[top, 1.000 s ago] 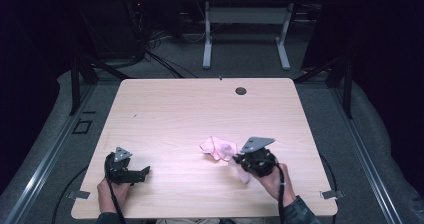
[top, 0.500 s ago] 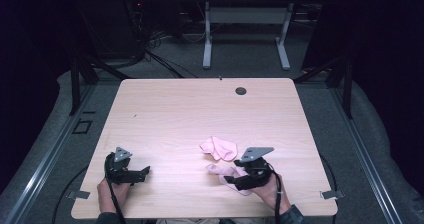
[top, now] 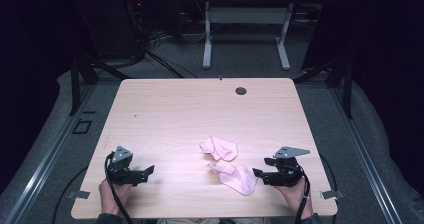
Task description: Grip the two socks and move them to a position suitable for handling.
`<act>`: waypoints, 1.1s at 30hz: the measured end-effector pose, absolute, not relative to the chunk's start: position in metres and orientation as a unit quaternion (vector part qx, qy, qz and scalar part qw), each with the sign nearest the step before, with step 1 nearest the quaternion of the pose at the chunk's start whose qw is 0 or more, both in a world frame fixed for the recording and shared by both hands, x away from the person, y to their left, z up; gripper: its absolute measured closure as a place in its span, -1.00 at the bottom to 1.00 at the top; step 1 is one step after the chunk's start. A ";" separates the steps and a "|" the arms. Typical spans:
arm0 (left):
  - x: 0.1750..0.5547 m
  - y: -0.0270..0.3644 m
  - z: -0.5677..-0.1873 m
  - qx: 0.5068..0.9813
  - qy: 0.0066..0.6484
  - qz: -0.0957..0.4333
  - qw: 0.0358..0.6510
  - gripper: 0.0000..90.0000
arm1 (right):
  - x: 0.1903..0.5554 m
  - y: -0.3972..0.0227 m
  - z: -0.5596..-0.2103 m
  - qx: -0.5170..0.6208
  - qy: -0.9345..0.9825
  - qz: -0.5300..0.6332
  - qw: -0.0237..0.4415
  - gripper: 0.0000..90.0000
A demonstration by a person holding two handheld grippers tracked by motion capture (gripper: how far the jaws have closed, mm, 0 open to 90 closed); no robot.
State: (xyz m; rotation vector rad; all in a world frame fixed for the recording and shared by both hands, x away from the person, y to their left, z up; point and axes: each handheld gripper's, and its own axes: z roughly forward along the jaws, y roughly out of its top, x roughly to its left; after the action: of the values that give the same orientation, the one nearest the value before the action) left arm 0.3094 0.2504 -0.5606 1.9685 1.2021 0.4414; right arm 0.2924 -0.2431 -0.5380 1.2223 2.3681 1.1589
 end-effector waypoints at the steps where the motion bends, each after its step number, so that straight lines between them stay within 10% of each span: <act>1: 0.309 0.250 -0.561 0.773 0.472 0.173 0.386 -0.88 | 0.292 -0.243 -0.538 0.418 0.809 0.396 0.118 -0.19; 19: 0.315 0.138 -0.545 0.856 0.312 0.111 0.397 -0.63 | 0.285 -0.232 -0.558 0.445 0.808 0.373 0.100 -0.15; 33: 0.334 0.084 -0.557 0.896 0.232 0.086 0.368 0.03 | 0.288 -0.219 -0.567 0.440 0.822 0.350 0.092 0.04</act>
State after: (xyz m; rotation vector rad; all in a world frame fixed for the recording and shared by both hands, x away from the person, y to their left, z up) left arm 0.3341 0.0840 -0.5575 2.3016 0.5950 0.2208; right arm 0.2878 -0.2193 -0.5666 1.3070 2.4418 1.0391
